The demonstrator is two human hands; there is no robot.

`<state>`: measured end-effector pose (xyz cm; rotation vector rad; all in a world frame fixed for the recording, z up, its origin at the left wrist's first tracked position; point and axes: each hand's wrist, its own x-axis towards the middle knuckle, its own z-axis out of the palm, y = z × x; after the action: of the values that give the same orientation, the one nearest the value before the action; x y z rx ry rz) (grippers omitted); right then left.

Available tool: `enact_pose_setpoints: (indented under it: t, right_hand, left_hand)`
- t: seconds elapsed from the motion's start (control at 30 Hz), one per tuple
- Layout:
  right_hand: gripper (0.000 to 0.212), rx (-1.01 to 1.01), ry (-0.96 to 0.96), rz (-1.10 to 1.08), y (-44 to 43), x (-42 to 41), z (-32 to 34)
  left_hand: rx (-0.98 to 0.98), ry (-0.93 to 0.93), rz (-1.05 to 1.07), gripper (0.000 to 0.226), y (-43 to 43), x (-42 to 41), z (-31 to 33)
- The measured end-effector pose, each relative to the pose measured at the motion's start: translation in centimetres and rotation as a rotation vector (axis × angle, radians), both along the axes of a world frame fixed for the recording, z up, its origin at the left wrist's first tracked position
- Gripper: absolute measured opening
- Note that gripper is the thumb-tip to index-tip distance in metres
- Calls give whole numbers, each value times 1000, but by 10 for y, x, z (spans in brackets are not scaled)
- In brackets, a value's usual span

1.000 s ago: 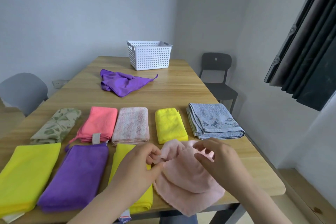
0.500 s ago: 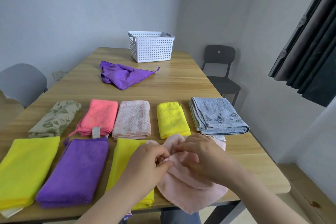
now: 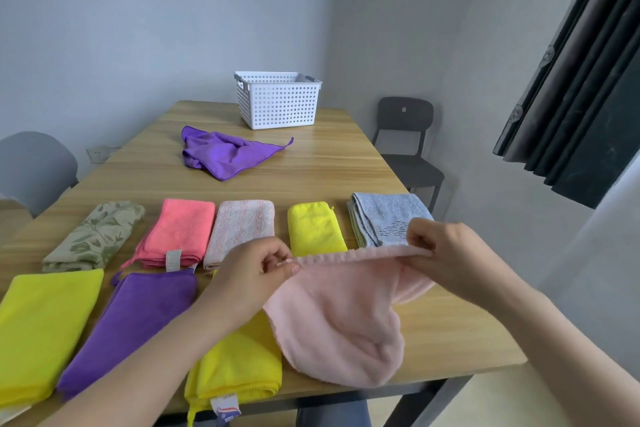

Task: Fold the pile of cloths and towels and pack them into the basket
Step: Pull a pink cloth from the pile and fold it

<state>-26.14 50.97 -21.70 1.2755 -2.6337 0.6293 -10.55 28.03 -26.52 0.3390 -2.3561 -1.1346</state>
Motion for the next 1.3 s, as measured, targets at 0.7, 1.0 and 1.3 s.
enact_pose_setpoints:
  t: [0.7,1.0,1.3]
  right_hand:
    - [26,-457,-801,-190,22,14,107]
    - [20,-959,-1069,-37,-11,17,70]
    - [27,-834,-1113,-99,-28,5,-12]
  left_hand:
    - [133,193,222,18,-24,-18,82]
    - [526,102,146,3,-6,-13,67]
    - [636,-29,228,13,-14,-9,7]
